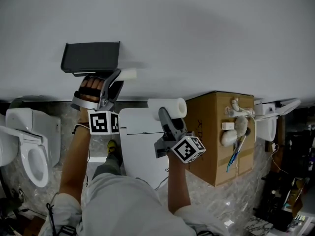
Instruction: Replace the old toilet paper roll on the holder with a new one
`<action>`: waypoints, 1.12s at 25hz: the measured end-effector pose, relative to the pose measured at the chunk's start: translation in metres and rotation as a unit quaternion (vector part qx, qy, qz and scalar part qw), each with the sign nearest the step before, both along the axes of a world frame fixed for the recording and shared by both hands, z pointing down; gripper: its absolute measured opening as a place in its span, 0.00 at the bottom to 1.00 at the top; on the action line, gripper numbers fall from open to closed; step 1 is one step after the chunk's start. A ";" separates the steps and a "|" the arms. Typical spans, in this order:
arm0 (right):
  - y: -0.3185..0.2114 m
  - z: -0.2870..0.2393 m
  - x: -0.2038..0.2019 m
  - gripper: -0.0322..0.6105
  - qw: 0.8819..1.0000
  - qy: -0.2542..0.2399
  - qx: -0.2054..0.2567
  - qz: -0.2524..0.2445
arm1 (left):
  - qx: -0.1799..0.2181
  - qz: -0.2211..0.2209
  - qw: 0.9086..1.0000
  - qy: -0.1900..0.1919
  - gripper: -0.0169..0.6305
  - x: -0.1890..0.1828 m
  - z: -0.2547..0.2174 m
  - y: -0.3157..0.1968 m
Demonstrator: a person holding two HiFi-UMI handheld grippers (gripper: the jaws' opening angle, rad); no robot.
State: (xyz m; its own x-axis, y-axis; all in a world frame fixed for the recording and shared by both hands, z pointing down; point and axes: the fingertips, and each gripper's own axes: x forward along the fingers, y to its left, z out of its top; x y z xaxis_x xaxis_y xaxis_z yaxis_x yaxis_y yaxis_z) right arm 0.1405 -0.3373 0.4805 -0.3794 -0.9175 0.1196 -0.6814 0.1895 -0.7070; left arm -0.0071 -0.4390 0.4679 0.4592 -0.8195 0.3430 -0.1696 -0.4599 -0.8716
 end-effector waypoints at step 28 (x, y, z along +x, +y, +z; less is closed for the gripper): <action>-0.050 -0.017 -0.021 0.53 0.973 -0.228 0.011 0.039 | -0.052 -0.089 0.945 0.311 0.33 -0.097 -0.044 0.072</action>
